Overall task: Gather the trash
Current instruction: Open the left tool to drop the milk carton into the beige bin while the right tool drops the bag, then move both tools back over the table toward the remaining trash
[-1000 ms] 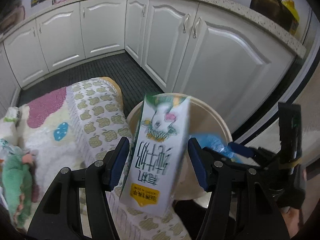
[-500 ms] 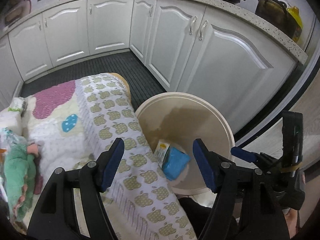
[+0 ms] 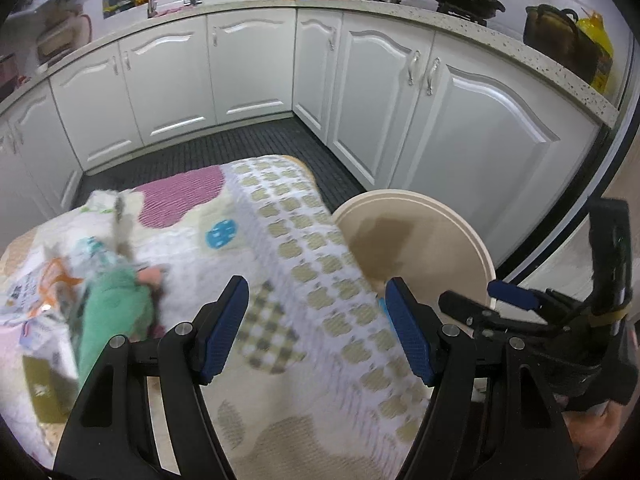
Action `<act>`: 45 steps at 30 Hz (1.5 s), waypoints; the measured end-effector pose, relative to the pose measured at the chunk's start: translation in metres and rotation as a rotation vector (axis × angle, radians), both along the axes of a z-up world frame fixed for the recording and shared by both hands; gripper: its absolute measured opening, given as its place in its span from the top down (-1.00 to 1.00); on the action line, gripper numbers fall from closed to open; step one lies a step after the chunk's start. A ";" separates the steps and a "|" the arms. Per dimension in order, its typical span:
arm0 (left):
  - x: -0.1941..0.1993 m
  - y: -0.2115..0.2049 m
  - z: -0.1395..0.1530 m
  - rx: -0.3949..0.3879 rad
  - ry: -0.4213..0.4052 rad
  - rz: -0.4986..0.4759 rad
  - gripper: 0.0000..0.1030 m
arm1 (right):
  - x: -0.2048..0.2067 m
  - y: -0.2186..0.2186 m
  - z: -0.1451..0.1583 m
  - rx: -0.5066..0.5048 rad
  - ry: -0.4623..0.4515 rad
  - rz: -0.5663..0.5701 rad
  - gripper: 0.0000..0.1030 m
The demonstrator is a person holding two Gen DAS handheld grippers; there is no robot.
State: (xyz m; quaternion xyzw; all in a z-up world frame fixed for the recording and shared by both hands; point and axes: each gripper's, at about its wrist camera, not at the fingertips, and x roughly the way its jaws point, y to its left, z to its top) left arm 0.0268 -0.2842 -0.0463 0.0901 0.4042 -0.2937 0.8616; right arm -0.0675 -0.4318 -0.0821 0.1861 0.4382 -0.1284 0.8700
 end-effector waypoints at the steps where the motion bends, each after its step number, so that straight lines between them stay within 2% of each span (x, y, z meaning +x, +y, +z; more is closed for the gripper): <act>1: -0.001 0.005 0.001 0.001 0.000 0.005 -0.36 | 0.000 0.004 0.002 -0.001 -0.005 0.008 -0.44; 4: -0.006 0.024 0.003 0.004 0.000 0.024 -0.36 | 0.002 0.019 0.009 -0.005 -0.016 0.035 -0.52; 11: -0.009 0.077 0.003 0.009 0.001 0.092 -0.37 | 0.013 0.056 0.018 -0.012 -0.030 0.108 -0.52; 20: 0.013 0.144 -0.009 0.024 0.021 0.228 -0.36 | 0.022 0.094 0.025 -0.019 -0.042 0.186 -0.52; 26: 0.012 0.213 -0.015 0.044 0.055 0.321 -0.36 | 0.026 0.107 0.031 -0.018 -0.055 0.208 -0.53; 34: -0.008 0.322 -0.027 0.039 0.117 0.506 -0.36 | 0.041 0.136 0.027 0.000 -0.050 0.267 -0.57; 39: -0.014 0.353 -0.027 -0.002 0.136 0.566 -0.36 | 0.057 0.166 0.023 0.018 -0.035 0.331 -0.57; 43: -0.010 0.352 -0.024 -0.087 0.165 0.564 -0.36 | 0.071 0.187 0.022 0.037 -0.029 0.370 -0.57; 45: -0.007 0.346 -0.026 -0.081 0.165 0.553 -0.36 | 0.078 0.199 0.022 0.032 -0.026 0.388 -0.57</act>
